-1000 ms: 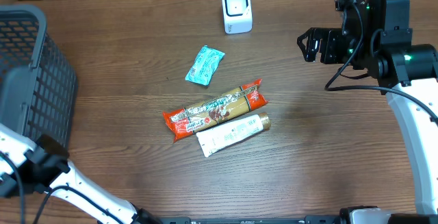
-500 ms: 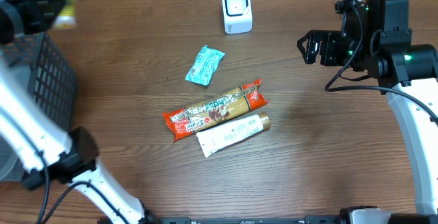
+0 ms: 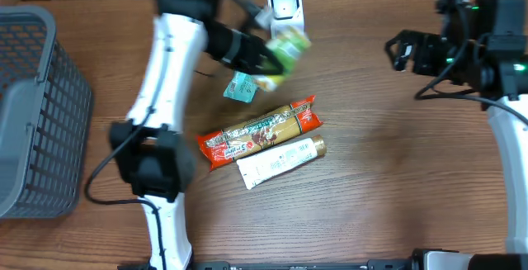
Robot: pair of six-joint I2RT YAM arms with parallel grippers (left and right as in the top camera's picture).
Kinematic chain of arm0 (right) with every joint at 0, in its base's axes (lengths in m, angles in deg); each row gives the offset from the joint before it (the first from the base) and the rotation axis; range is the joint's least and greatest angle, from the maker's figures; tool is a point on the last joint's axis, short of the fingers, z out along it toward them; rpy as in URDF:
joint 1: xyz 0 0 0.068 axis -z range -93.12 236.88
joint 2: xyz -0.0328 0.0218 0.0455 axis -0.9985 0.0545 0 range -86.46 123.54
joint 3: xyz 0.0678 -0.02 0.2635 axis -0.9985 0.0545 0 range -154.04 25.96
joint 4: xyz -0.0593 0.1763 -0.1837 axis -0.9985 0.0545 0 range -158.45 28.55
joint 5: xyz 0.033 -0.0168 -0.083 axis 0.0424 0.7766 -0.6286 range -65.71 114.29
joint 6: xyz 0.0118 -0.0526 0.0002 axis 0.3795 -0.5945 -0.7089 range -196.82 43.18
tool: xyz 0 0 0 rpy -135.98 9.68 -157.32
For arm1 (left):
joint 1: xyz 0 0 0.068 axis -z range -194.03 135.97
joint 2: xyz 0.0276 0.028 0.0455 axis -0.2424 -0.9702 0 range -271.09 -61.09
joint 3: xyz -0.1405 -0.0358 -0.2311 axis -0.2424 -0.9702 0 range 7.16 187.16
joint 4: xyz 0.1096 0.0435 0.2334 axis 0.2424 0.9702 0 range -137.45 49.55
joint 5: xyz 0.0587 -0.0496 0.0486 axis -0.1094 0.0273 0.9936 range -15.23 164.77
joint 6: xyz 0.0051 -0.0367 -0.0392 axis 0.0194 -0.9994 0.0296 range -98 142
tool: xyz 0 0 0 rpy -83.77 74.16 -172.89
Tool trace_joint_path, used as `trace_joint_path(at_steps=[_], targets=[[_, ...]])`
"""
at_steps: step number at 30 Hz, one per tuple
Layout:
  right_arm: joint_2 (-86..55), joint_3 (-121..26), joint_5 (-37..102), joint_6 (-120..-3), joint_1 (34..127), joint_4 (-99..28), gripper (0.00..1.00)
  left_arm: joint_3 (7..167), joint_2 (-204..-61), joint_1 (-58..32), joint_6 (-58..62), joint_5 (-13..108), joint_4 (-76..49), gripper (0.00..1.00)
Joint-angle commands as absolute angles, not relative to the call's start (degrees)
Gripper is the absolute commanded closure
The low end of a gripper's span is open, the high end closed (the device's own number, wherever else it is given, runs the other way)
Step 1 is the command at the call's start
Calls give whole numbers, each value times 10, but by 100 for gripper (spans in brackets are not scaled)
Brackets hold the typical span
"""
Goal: Scan the item barcode
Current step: 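Carry the green tea bottle right and set it beside the spaghetti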
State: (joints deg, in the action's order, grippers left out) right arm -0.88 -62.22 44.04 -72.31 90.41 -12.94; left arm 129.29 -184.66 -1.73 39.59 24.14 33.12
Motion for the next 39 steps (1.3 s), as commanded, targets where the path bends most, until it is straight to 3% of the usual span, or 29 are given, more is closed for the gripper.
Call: trace_joint_path(at_steps=[1, 6, 10, 14, 24, 25, 26, 27, 30, 34, 39], targets=[[-15, -634, 491, -721, 948, -128, 0, 1216, -1839, 35, 324, 167, 226, 96], [-15, -634, 510, -721, 992, -117, 0, 1129, -1846, 107, 205, 167, 53, 96], [-15, -634, 509, -721, 1008, -110, 0, 1096, -1858, 151, 137, 167, -37, 89], [-15, -634, 509, -721, 1009, -108, 0, 1096, -1872, 178, 97, 168, -73, 96], [-15, -634, 494, -721, 1009, -109, 0, 1096, -1963, 207, 61, 143, -81, 96], [-15, -634, 493, -721, 1009, -109, 0, 1096, -1972, 208, 61, 125, -85, 93], [-15, -634, 492, -721, 1009, -109, 0, 1096, -1983, 208, 61, 103, -91, 84], [-15, -634, 492, -721, 1009, -109, 0, 1096, -1991, 209, 61, 82, -99, 68], [-15, -634, 492, -721, 1009, -109, 0, 1096, -2010, 209, 61, 32, -125, 49], [-15, -634, 492, -721, 1009, -109, 0, 1096, -2013, 208, 61, 12, -136, 32], [-15, -634, 493, -721, 1008, -101, 0, 1110, -1999, 188, 61, -5, -142, 21]])
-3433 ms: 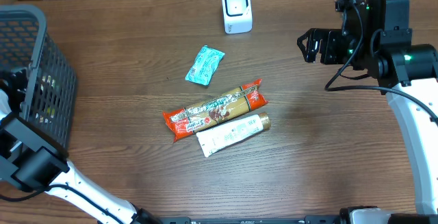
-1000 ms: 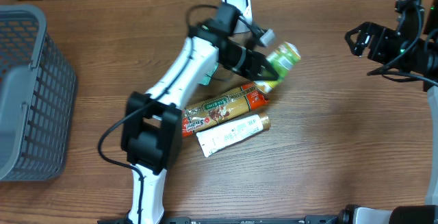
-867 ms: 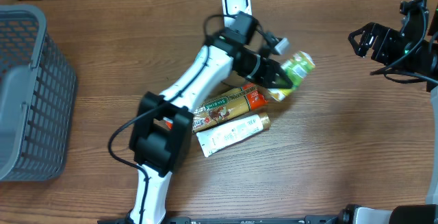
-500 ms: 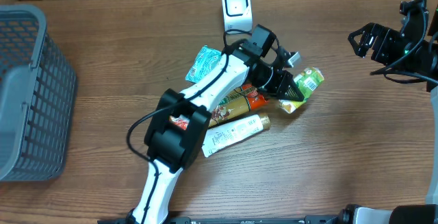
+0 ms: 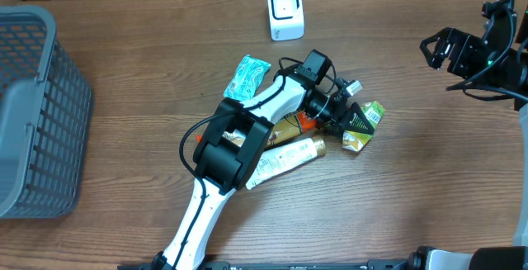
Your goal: Scan the item barcode
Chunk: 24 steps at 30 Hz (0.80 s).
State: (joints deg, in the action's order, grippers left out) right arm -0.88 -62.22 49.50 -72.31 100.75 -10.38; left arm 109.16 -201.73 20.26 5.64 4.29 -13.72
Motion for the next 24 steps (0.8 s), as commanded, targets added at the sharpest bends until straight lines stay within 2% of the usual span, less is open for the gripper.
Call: trace_joint_path(at_steps=[1, 2, 3, 10, 15, 20, 24], targets=[[-15, -634, 493, -721, 1008, -98, 0, 1116, -1993, 181, 63, -4, -141, 16], [-15, -634, 493, -721, 1008, -93, 0, 1125, -1986, 172, 66, -4, -141, 2], [-15, -634, 493, -721, 1008, -89, 0, 1132, -1979, 163, 66, -2, -140, 0], [-13, -632, 496, -720, 1008, -62, 0, 1187, -1904, 68, 65, 45, -125, 0], [3, -621, 497, -665, 1004, -47, 1, 1218, -1845, -2, 66, 95, -84, 0], [24, -572, 499, -610, 975, -63, 9, 1225, -1780, -45, 79, 164, -47, 0], [48, -509, 498, -525, 920, -120, 16, 1225, -1719, -58, 114, 322, 23, 0]])
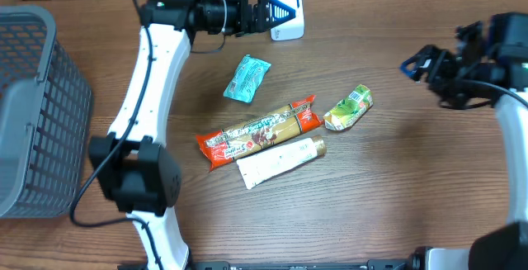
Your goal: Scan the item barcode
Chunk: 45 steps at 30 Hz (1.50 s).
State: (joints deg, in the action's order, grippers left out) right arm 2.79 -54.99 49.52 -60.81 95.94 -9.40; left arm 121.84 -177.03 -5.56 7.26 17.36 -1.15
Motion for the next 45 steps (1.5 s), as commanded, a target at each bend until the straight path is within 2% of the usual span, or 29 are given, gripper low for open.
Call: trace_joint_path(at_steps=[1, 4, 9, 16, 20, 27, 33, 36, 37, 41, 44, 45], targets=[[52, -497, 496, -506, 907, -131, 17, 1225, -1710, -58, 118, 360, 39, 0], [69, -472, 461, -444, 871, -154, 17, 1225, -1696, -57, 122, 442, 86, 0], [93, -429, 416, -371, 822, -182, 16, 1224, -1699, -58, 135, 486, 140, 0], [133, -361, 414, -281, 786, -293, 17, 1224, -1700, -57, 135, 580, 167, 0], [155, -338, 437, -267, 777, -345, 18, 1224, -1700, -57, 134, 611, 184, 0], [176, -336, 434, -254, 750, -378, 21, 1190, -1706, -62, 51, 760, 247, 0], [177, -336, 419, -258, 738, -384, 36, 1090, -1706, -72, 51, 763, 241, 0], [177, -336, 419, -263, 738, -384, 52, 1050, -1706, -78, 53, 764, 236, 1], [177, -336, 419, -263, 738, -384, 54, 1040, -1706, -80, 53, 766, 234, 1], [177, -342, 464, -343, 748, -384, 58, 1015, -1706, -86, 53, 769, 223, 0], [177, -359, 493, -444, 772, -360, 67, 1013, -1706, -85, 59, 769, 221, 1], [177, -367, 492, -478, 781, -345, 73, 1013, -1706, -85, 59, 769, 221, 0]])
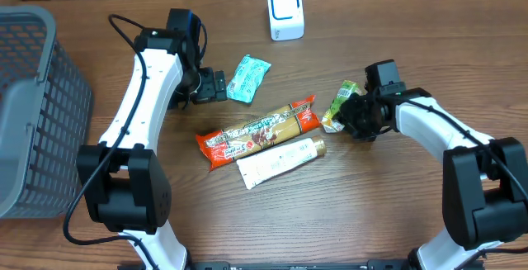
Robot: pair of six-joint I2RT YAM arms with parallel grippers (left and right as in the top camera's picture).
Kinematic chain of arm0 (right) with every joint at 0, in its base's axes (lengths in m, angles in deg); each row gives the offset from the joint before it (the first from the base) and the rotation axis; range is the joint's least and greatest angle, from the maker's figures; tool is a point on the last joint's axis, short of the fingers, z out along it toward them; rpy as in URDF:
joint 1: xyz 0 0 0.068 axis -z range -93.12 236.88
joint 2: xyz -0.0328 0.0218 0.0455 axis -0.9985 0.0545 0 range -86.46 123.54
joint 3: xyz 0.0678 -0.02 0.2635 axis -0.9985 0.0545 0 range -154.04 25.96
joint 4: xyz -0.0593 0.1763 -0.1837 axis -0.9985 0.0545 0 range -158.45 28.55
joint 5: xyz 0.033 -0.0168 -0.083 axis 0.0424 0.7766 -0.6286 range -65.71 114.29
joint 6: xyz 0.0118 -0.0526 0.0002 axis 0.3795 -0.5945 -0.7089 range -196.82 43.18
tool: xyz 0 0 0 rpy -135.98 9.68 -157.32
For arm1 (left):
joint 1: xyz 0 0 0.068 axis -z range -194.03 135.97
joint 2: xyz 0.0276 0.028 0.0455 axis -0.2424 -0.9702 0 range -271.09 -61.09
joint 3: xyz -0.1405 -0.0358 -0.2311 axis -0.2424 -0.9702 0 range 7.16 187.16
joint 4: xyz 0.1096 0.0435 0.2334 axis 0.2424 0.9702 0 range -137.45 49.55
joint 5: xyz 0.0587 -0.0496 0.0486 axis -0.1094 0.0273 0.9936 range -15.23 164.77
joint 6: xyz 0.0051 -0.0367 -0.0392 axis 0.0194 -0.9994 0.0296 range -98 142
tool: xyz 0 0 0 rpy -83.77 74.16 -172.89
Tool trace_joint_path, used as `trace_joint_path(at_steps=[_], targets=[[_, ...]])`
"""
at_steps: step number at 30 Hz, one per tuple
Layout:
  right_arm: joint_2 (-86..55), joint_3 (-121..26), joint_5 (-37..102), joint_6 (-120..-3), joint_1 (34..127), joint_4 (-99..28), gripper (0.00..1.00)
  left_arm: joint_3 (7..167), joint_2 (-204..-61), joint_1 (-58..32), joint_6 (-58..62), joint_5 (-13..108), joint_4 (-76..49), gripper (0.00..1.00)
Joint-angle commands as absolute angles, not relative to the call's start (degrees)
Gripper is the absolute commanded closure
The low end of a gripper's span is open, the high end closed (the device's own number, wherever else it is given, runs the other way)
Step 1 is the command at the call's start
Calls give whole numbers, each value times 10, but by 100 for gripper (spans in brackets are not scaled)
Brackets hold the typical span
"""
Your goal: Scan the item barcode
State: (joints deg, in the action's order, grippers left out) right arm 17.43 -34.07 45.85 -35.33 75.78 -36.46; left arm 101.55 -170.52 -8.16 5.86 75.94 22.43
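Note:
The white barcode scanner (285, 11) stands at the table's far edge. A teal packet (248, 78) lies below it, and my left gripper (214, 86) sits low at the packet's left end, fingers apart, nothing held. A green pouch (339, 105) lies right of the long red-orange packet (260, 131). My right gripper (353, 115) is down against the pouch's right side and covers part of it. Whether its fingers have closed on the pouch does not show. A white tube (280, 161) lies under the long packet.
A grey wire basket (33, 113) fills the left edge of the table. Both arms reach in over the wood, the left from the front left and the right from the front right.
My left gripper has gone from in front of the scanner down to the teal packet's left end. My right gripper has come in from the far right to the green pouch, which now lies more upright.
First my left gripper held the green pouch up by the scanner. Then it was low at the pouch, right of the long packet. Then the pouch lay alone there and the left gripper stood open by the scanner. Now the right gripper is at the pouch.

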Motion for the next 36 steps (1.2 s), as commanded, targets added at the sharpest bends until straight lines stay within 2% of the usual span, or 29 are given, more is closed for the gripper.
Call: trace_joint_path(at_steps=[1, 6, 11, 13, 17, 19, 22, 25, 28, 36], targets=[[177, -374, 492, -519, 791, -333, 75, 1013, -1706, -85, 59, 769, 221, 0], [177, -397, 456, -699, 835, -282, 76, 1013, -1706, -85, 59, 769, 221, 0], [177, -397, 447, -845, 854, -282, 74, 1013, -1706, -85, 59, 769, 220, 0], [177, -397, 439, -894, 854, -283, 66, 1013, -1706, -85, 59, 769, 211, 1], [177, -398, 439, -899, 859, -293, 48, 1013, -1706, -85, 59, 769, 195, 1], [177, -398, 462, -886, 862, -294, 36, 1013, -1706, -85, 59, 769, 195, 1], [178, -393, 487, -861, 863, -295, 27, 1013, -1706, -85, 59, 769, 195, 0], [180, -374, 509, -843, 863, -308, 26, 1013, -1706, -84, 59, 768, 195, 0], [185, -351, 533, -842, 862, -316, 31, 1013, -1706, -84, 59, 769, 195, 0], [191, -289, 535, -801, 863, -398, 31, 1013, -1706, -84, 59, 769, 195, 0]])
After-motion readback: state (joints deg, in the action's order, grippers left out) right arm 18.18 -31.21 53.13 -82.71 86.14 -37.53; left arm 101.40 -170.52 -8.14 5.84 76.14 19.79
